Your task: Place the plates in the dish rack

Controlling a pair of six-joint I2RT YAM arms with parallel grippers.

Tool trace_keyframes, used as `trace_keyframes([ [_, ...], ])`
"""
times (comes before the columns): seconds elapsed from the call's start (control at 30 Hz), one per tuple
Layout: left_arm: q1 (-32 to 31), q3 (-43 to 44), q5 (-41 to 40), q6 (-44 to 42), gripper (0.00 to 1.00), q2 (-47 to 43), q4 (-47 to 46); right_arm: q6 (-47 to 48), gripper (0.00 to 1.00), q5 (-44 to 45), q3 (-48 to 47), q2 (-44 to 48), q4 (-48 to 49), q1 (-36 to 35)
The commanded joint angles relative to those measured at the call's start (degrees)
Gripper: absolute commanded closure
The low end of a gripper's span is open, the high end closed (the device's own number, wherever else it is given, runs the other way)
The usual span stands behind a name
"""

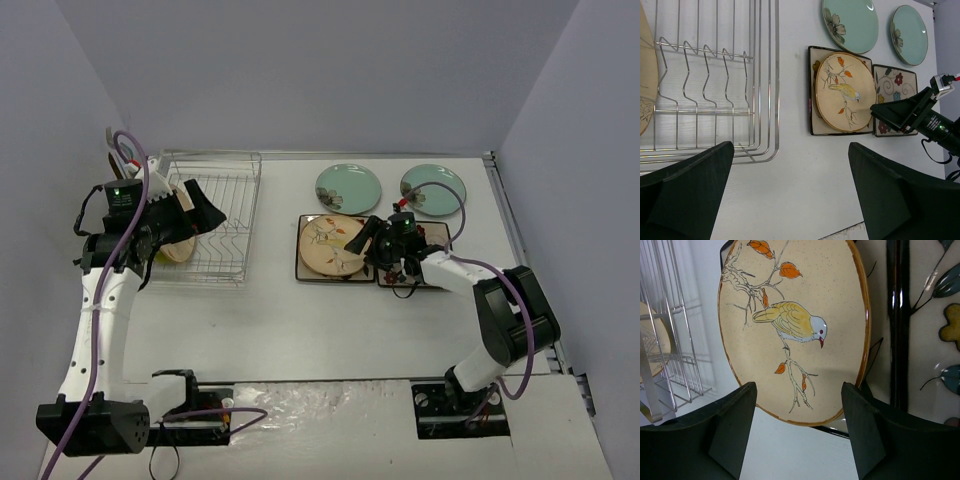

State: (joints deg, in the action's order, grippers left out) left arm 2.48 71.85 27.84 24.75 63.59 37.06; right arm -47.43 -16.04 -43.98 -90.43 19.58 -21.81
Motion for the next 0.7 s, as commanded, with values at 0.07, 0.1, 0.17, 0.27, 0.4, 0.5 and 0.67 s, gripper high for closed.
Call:
trace_keyframes([
  [0.07,-0.48,1.94,0.79,0.08,0.03,-1.98,-2.01,-0.68,0.34,5.6,1.98,6.34,-0.77,-0.18],
  [0.1,-0.57,2.19,0.24,-0.12,0.03,-1.98,-1.72,-0.43,0.34,6.49,2.03,7.67,-1.56,-0.23],
  [0.17,-0.55,2.47,-0.53,-0.28,0.03,-1.95,-1.21,0.47,0.33,7.54,1.82,9.01,-2.78,-0.17],
  [0.27,-0.72,3.75,-1.86,-1.2,0.03,-1.27,1.09,0.93,0.33,8.78,1.53,9.35,-4.62,-0.08],
  [0.4,-0.72,5.03,-2.79,-1.84,0.03,-0.97,1.52,-0.38,0.35,6.07,1.57,6.74,-2.21,-0.19],
  [0.5,-0.72,5.35,-2.76,-1.65,0.03,-0.86,1.9,-1.58,0.36,5.31,2.0,5.92,-0.84,-0.44],
  [0.67,-0.98,4.08,-2.0,-0.41,0.03,-1.45,1.35,-3.02,0.38,4.36,2.59,3.33,2.66,-0.69],
])
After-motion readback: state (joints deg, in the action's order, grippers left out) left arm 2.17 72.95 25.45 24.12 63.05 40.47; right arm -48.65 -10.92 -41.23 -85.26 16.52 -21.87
